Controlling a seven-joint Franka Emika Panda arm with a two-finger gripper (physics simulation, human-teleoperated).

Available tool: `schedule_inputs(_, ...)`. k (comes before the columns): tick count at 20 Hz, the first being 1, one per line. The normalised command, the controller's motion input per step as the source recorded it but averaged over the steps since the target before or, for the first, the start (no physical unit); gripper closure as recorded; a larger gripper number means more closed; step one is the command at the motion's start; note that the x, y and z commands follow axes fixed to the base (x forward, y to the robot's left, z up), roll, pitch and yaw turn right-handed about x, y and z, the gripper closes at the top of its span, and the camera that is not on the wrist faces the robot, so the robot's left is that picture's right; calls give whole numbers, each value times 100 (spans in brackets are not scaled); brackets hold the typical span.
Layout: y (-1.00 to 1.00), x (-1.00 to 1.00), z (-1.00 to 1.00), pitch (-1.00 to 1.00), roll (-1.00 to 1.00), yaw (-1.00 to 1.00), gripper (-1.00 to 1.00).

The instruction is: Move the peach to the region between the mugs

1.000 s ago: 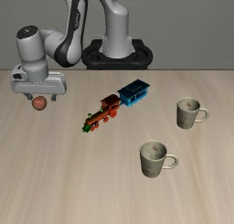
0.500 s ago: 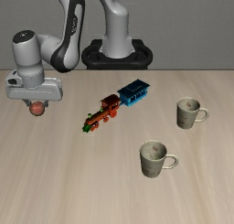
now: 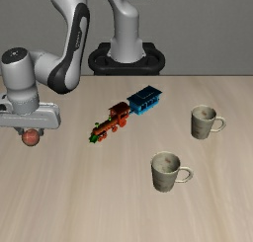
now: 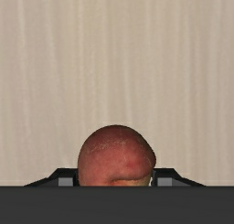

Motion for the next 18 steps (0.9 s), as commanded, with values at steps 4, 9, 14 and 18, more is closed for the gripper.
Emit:
schedule_inputs(4, 0, 100, 0, 0, 0, 0, 100)
schedule_inputs(9, 100, 0, 0, 0, 0, 0, 100)
schedule_inputs(14, 100, 0, 0, 0, 0, 0, 100)
schedule_inputs(18, 100, 0, 0, 0, 0, 0, 100)
